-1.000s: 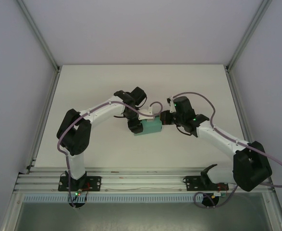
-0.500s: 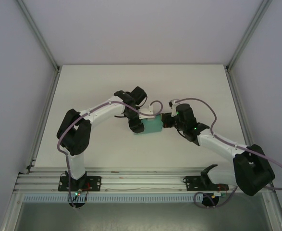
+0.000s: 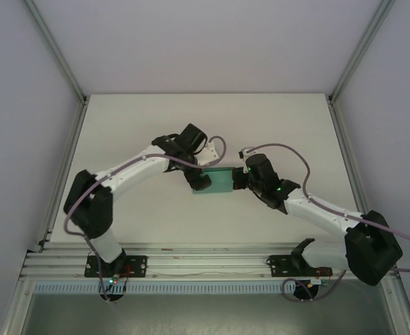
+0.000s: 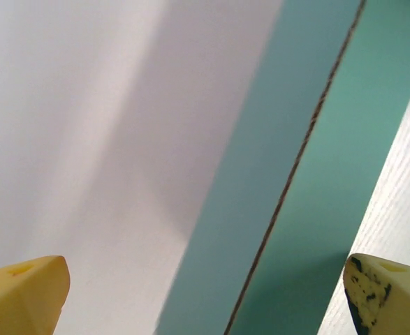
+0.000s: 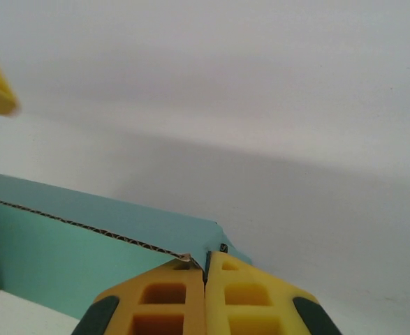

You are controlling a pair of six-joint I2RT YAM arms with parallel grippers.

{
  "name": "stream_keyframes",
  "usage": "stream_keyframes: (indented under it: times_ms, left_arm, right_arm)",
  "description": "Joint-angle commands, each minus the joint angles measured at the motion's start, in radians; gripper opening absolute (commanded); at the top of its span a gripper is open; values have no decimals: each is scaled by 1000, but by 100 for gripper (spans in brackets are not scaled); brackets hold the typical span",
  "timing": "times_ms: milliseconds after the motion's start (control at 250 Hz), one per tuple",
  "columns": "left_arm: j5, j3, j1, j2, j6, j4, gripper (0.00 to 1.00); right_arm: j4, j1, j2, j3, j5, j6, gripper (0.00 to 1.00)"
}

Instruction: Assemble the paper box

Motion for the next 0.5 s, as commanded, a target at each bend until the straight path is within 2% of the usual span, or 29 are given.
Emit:
stream_keyframes:
  times_ms: [0,108,268,496]
  left_arm:
    - [-146,-81,10,-106,-223,100,100]
    - [-137,-193,30,-195,-306,165,99]
    - [-19,-277,95,-244,-339,214,72]
    - [95,-268,105,-220,-305,228,52]
  right_arm:
    - [-124,26,26,12,70,20,4]
    - [-131,38,37,24,72,18,4]
    - [-130,44,45,30,67,17,4]
    - [-140,45,49,40,60,21,5]
